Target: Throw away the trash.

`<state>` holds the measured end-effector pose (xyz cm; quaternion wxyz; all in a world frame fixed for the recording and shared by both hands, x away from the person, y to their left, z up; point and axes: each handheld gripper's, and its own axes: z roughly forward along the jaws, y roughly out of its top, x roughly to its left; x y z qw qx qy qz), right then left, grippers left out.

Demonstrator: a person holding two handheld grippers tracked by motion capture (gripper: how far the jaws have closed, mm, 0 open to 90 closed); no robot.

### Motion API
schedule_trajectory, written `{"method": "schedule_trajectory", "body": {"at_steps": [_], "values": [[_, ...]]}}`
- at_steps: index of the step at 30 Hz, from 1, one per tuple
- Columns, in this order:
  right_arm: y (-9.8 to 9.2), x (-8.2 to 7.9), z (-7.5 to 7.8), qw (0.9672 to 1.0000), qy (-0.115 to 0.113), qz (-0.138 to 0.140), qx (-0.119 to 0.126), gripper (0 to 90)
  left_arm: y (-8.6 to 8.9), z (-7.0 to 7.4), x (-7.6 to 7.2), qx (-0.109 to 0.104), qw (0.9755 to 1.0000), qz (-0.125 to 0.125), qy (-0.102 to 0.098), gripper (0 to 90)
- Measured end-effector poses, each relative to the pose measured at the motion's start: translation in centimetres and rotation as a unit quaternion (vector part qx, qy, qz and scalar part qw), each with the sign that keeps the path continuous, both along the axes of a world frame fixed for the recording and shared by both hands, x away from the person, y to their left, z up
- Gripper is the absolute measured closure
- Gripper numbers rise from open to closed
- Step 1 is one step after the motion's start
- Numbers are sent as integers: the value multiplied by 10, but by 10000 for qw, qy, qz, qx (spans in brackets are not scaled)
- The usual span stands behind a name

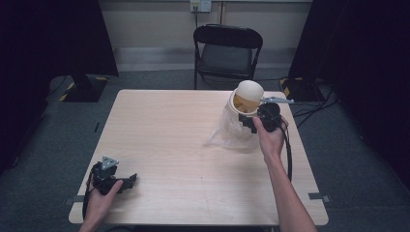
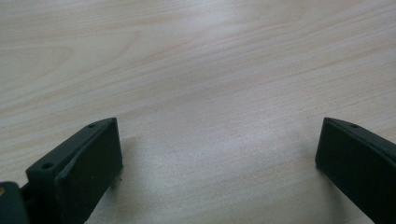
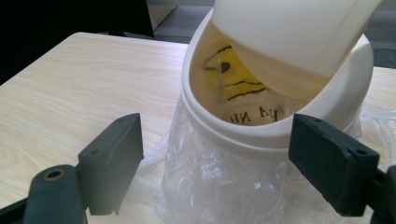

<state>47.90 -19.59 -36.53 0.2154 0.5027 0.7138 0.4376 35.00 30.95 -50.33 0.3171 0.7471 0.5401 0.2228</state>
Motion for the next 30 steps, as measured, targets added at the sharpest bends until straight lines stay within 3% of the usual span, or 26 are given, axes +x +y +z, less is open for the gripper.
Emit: {"method": "schedule_trajectory", "body": {"at_steps": [15, 30], "values": [[-7, -23, -6, 9998, 23, 215, 1, 144, 0, 0, 0, 0, 10000, 0, 0, 0], [-13, -51, -32, 9993, 169, 320, 17, 145, 0, 0, 0, -1, 10000, -1, 2, 0]]}}
